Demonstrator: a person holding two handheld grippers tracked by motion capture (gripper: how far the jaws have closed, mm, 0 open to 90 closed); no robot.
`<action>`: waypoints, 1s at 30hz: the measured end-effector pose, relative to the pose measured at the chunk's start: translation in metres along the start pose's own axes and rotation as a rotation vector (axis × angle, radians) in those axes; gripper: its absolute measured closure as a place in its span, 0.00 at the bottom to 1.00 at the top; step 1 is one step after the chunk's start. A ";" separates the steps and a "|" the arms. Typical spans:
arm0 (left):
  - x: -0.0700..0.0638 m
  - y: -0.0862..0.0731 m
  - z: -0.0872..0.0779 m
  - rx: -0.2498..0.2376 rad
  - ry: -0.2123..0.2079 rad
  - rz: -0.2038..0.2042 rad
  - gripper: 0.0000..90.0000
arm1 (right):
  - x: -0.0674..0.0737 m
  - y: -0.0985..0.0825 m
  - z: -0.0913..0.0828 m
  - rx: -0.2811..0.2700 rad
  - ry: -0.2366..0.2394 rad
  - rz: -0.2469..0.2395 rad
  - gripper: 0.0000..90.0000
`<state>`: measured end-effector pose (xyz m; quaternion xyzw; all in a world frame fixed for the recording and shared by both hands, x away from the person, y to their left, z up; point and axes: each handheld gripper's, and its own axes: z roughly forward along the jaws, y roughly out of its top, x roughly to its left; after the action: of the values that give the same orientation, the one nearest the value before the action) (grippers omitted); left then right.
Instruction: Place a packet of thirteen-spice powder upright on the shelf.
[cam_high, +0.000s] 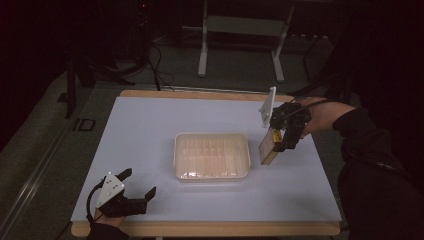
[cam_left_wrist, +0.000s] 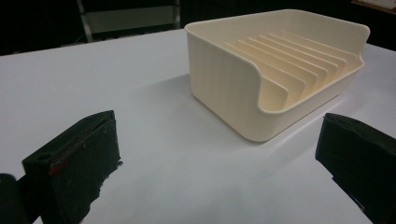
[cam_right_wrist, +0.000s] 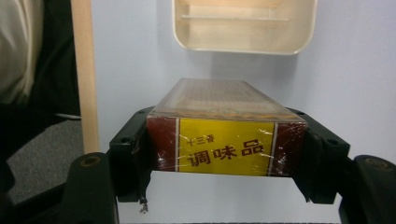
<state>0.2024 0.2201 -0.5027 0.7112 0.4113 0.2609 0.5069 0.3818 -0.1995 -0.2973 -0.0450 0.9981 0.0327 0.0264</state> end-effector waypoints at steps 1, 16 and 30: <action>0.000 0.000 0.000 0.000 0.000 0.001 0.00 | 0.000 0.002 -0.001 -0.007 0.001 -0.005 0.35; -0.001 0.000 0.000 -0.001 -0.007 0.008 0.00 | 0.005 0.022 -0.010 -0.100 0.002 -0.050 0.35; -0.005 0.000 0.001 -0.013 -0.043 0.056 0.00 | 0.005 0.050 -0.005 -0.173 0.026 -0.096 0.36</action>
<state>0.2011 0.2153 -0.5027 0.7247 0.3783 0.2623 0.5127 0.3722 -0.1505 -0.2894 -0.0953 0.9885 0.1170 0.0111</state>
